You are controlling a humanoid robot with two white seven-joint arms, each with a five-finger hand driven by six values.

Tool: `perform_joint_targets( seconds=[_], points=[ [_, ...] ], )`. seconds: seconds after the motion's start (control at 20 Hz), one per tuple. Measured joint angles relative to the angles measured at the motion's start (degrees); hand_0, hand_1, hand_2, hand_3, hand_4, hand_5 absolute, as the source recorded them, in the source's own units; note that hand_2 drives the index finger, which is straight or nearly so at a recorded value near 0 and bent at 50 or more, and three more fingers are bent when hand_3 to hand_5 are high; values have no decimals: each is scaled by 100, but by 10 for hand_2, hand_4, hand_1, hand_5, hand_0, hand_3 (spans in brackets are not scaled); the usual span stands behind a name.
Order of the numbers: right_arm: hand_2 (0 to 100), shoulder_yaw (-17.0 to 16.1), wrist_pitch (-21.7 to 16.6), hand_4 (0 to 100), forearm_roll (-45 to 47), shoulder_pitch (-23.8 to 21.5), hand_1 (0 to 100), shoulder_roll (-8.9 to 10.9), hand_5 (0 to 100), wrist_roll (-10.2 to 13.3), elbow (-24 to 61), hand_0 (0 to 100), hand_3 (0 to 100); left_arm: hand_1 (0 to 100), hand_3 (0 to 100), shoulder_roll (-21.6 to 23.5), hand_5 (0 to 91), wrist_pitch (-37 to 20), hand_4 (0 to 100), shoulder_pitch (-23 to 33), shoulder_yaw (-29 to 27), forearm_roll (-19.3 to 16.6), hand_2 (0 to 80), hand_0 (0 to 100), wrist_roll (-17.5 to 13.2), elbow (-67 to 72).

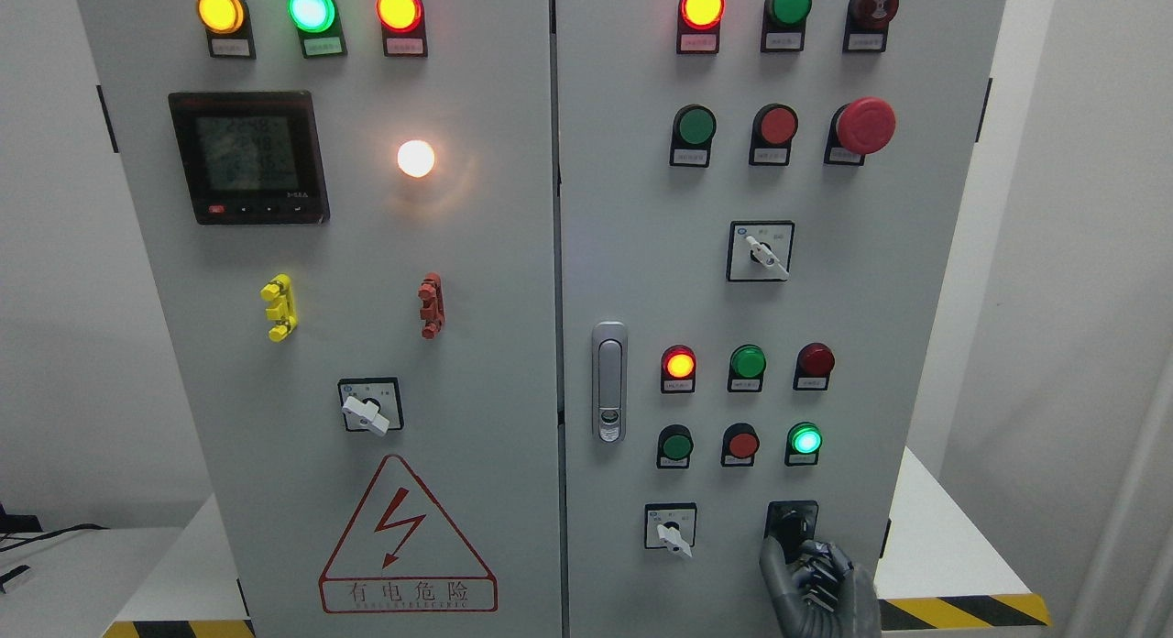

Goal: Trip black knob to open circuit

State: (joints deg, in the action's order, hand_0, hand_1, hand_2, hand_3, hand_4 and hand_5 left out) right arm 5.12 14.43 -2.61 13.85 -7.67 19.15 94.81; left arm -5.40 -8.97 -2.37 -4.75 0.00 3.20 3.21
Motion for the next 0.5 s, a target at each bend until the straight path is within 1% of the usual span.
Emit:
perform_joint_targets(
  seconds=[0.5],
  points=[
    [572, -10, 0, 904, -9, 0, 654, 1, 995, 5, -5, 377, 863, 389, 0, 0, 0, 0, 0, 0, 0, 0, 0, 120, 0, -2]
  ],
)
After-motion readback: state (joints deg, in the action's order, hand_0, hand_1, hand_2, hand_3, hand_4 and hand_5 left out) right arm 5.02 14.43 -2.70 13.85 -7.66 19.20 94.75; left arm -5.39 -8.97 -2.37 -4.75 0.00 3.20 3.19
